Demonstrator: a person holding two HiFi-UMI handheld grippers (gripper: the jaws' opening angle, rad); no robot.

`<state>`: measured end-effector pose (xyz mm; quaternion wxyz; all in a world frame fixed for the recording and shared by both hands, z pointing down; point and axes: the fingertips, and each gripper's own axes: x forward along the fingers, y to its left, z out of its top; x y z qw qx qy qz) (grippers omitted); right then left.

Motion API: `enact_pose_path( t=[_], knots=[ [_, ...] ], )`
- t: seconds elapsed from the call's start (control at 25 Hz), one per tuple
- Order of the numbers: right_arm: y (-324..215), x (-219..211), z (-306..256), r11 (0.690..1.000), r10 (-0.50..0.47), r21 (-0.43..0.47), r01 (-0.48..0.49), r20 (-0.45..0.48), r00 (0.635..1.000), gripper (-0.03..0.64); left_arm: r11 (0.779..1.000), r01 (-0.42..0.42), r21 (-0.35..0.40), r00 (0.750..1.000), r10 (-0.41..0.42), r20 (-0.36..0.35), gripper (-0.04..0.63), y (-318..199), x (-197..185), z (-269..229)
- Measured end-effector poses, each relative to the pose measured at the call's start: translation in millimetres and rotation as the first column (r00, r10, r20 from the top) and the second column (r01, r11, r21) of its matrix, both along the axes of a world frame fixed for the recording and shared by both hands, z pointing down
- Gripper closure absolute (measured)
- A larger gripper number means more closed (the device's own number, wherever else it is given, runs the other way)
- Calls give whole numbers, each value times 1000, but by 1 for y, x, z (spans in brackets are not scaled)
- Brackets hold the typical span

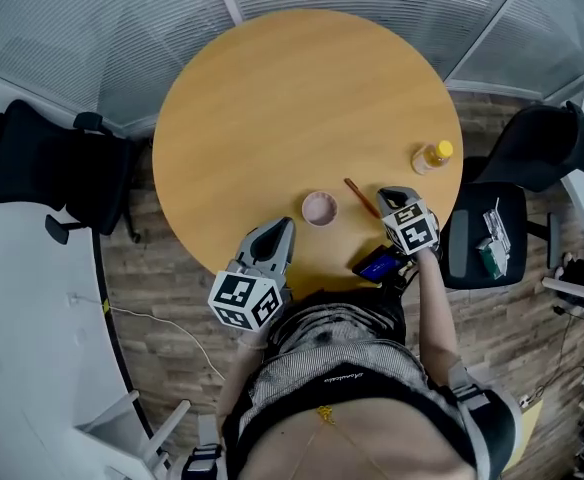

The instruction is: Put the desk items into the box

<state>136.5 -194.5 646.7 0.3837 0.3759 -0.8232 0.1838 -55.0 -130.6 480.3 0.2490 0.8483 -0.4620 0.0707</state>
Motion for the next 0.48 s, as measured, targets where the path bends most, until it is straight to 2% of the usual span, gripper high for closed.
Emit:
enact_pose_path(
  t=[0.32,0.48],
  knots=[
    [-1,-7,30,995,-73,-74,71,-21,997,592,999,32,-14,999,-32,-6,577,-2,0,3],
    [5,-14,45,983,-125,-141,120,-21,992,592,999,44,-25,999,-44,-12,577,0,-4,5]
  ],
)
